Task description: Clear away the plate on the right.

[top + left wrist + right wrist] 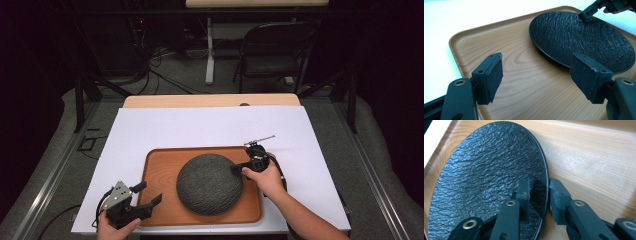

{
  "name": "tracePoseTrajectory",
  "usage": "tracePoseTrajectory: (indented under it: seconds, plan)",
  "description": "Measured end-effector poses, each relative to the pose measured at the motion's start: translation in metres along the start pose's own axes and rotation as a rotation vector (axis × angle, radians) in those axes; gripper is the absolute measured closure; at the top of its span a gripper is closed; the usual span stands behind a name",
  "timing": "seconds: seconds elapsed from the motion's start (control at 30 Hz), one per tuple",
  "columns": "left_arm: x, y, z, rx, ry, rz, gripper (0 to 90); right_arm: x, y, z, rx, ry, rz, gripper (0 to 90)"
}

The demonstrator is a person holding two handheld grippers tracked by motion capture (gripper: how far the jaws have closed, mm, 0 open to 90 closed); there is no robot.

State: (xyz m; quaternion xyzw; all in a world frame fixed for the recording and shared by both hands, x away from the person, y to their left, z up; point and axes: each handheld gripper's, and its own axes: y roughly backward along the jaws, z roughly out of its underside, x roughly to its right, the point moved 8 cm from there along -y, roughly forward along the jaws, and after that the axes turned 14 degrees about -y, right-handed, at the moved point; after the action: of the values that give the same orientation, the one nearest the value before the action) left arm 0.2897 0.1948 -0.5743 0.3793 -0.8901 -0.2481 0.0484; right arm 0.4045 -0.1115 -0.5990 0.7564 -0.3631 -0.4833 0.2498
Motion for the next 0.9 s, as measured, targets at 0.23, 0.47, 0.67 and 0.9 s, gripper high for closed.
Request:
tracePoseTrajectory:
  seconds: [0.23,0.47,0.67,0.9]
  plan:
    - [0.0,0.0,0.0,-0.001,-0.001,0.0,26.4,-0.002,0.0,0.001,-0.007,0.001,-0.018,63.2]
    - [0.0,0.0,0.0,0.0,0.001,0.0,26.4,-0.006,0.001,0.001,-0.001,0.027,-0.019,55.7]
    - [0.0,0.0,0.0,0.0,0.001,0.0,26.4,-0.007,0.006,-0.005,0.037,0.041,-0.026,46.5]
    - [0.0,-0.001,0.0,-0.001,0.0,0.0,26.4,-0.008,0.013,-0.009,0.073,0.084,-0.016,42.6]
